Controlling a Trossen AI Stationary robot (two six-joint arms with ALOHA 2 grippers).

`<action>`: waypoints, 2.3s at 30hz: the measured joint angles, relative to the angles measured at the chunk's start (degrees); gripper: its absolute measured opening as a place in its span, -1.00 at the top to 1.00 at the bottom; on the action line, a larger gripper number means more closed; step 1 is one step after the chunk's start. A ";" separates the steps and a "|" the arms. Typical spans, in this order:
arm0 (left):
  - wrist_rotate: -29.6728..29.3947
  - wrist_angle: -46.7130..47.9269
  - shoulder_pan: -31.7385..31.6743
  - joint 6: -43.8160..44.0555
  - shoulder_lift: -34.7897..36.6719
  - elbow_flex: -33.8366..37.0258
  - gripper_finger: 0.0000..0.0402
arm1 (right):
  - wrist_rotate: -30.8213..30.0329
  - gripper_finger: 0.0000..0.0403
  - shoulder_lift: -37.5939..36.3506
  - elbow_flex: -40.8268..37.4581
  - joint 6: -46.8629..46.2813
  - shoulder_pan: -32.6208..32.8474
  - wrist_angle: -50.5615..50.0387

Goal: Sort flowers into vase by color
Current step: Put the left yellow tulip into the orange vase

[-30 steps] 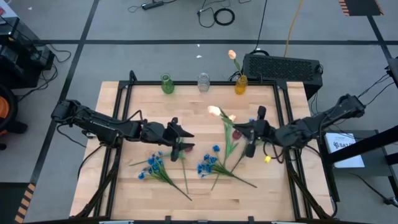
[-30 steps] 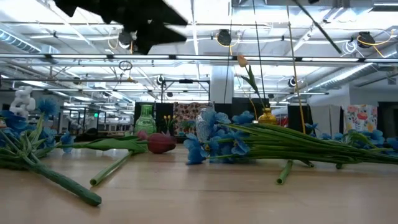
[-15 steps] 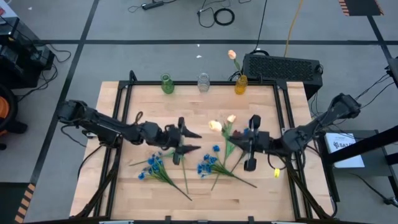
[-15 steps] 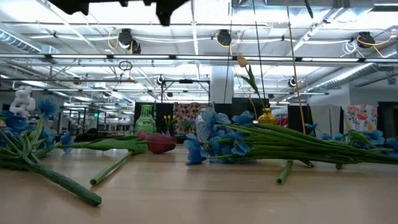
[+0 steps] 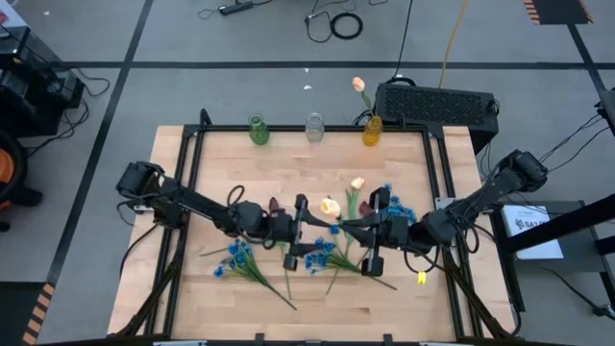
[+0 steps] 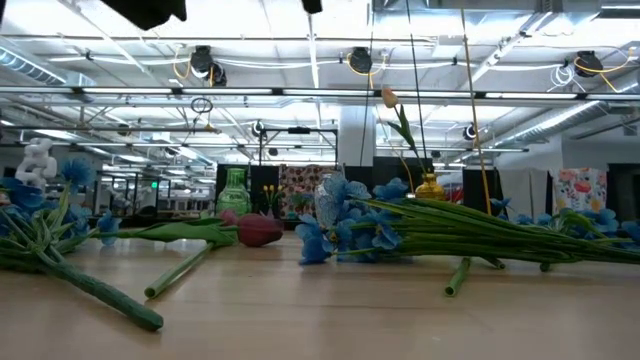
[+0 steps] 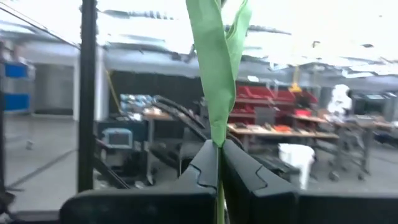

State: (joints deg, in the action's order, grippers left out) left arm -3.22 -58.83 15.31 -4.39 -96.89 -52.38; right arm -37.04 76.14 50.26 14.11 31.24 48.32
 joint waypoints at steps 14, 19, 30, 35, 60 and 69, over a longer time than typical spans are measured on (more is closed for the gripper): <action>-4.15 1.77 1.70 -0.47 -1.99 -3.03 -0.50 | 1.20 1.00 0.77 0.00 0.50 -0.15 2.14; -8.75 0.56 1.55 -0.50 -3.89 -4.43 -0.50 | 1.43 1.00 0.77 0.00 0.54 -0.15 2.29; -8.00 0.92 1.68 -2.39 -8.99 -9.26 -0.25 | 1.23 1.00 0.77 0.00 0.67 -0.12 1.61; -8.18 1.29 1.48 -2.43 -8.93 -9.37 0.15 | 1.05 1.00 0.77 0.00 1.79 0.11 1.59; -7.76 22.92 0.41 -4.97 -0.73 -9.33 0.94 | -3.25 0.51 -2.80 -0.02 1.94 1.59 -7.75; -7.79 39.96 0.57 -2.01 7.86 -9.35 0.94 | -3.49 0.10 -5.59 -0.02 -1.41 3.03 -12.02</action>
State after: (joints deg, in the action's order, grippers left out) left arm -11.01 -18.87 15.88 -6.40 -89.03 -61.73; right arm -40.53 70.54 50.24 12.71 34.27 36.30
